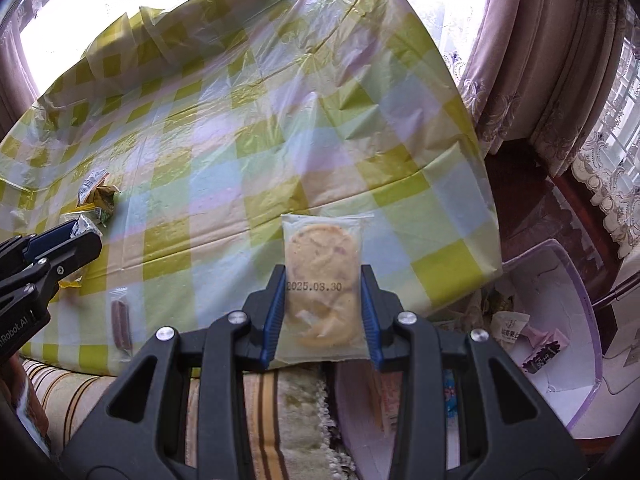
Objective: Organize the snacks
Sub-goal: 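Carry the blue-white candy and bread bag with both tools over the white box, then open both tools to drop the candy and bread bag into the box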
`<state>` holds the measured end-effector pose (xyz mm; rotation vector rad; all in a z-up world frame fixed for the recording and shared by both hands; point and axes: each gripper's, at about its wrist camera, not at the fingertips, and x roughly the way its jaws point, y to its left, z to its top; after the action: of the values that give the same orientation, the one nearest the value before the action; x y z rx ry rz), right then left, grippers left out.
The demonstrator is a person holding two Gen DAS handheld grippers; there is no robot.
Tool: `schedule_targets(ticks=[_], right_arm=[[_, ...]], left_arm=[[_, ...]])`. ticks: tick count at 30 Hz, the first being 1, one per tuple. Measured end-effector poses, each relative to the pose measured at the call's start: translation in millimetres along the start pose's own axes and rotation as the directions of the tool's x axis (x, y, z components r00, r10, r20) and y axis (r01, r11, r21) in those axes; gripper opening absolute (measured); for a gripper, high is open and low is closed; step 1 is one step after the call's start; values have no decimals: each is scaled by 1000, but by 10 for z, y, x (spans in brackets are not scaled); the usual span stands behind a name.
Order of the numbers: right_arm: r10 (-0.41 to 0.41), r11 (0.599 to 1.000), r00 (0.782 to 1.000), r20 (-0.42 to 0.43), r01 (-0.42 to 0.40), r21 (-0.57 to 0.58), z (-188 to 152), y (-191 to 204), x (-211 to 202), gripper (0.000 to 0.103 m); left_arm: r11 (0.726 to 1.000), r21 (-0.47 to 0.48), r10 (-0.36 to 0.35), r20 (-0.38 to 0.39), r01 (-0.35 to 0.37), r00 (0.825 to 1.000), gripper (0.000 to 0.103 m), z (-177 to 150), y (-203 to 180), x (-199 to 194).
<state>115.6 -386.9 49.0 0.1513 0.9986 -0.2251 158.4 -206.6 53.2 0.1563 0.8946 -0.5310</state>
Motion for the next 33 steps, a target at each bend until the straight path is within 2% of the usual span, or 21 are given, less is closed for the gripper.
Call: schedule_targets(ticks=[10, 17, 25, 28, 30, 33], right_arm=[[-97, 992, 995, -37, 100, 78, -218, -806, -18, 39], [-147, 977, 987, -58, 154, 148, -347, -1266, -20, 39], [-182, 959, 981, -70, 193, 208, -391, -1588, -45, 39], [-195, 952, 978, -71, 206, 228, -388, -1654, -54, 40], [-192, 950, 979, -69, 203, 238, -384, -1678, -57, 44], [-193, 949, 979, -63, 203, 240, -383, -1670, -80, 49]], left_arm=[[977, 157, -137, -56, 144, 989, 35, 93, -864, 201], [937, 266, -205, -112, 227, 972, 35, 117, -1427, 340], [888, 321, -286, -174, 329, 942, 36, 109, -1895, 438], [870, 319, -329, -194, 376, 924, 41, 116, -1994, 460], [874, 315, -323, -193, 370, 927, 52, 116, -2012, 471], [880, 310, -315, -189, 361, 930, 55, 115, -1978, 472]])
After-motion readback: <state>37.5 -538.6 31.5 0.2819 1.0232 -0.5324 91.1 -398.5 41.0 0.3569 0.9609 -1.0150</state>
